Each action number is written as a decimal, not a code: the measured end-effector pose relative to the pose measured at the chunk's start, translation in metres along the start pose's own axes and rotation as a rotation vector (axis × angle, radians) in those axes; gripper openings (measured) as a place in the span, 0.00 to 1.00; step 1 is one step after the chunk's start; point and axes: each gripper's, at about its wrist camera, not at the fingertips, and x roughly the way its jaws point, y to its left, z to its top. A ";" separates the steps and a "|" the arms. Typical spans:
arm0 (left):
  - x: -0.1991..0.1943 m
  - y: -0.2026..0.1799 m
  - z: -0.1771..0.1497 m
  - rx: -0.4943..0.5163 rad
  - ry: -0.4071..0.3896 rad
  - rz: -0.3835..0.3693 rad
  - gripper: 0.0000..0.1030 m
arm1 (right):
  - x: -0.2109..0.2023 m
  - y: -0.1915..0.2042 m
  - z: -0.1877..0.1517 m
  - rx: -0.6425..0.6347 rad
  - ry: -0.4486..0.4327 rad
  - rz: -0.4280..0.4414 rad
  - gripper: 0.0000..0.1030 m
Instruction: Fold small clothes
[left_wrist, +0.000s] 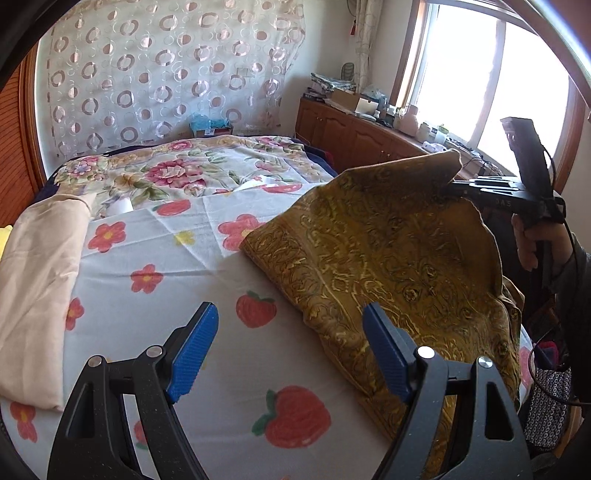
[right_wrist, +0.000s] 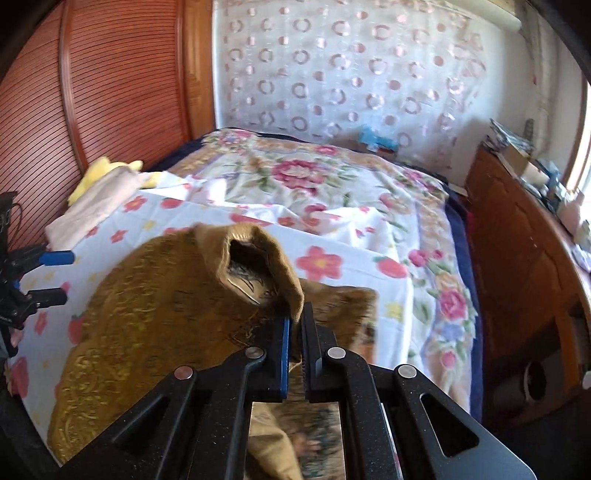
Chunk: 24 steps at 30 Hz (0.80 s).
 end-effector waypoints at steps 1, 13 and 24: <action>0.003 0.000 0.002 -0.001 0.005 -0.003 0.79 | 0.003 -0.004 0.001 0.001 0.017 -0.011 0.04; 0.039 0.012 0.035 0.002 0.049 0.025 0.79 | 0.038 -0.024 0.028 0.078 0.088 -0.040 0.18; 0.073 0.019 0.042 -0.024 0.107 0.038 0.79 | 0.050 -0.022 0.018 0.086 0.030 -0.018 0.46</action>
